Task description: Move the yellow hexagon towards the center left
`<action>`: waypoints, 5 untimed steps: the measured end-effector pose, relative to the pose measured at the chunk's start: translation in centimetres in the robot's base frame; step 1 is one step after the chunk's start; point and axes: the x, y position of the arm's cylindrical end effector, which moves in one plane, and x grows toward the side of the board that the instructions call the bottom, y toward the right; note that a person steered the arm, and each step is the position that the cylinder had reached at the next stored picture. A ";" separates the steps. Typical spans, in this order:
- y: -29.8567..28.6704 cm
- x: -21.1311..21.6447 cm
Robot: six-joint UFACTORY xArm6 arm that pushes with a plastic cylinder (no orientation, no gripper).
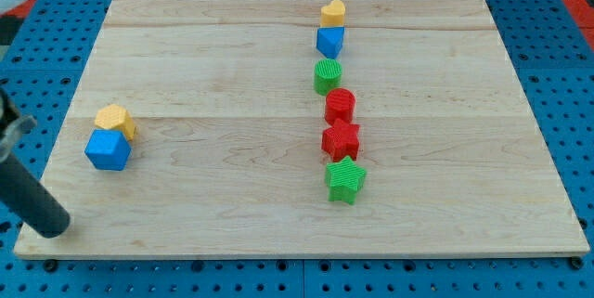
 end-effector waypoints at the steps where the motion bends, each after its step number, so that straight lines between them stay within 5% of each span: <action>1: -0.4 -1.6; 5: 5.6 -14.7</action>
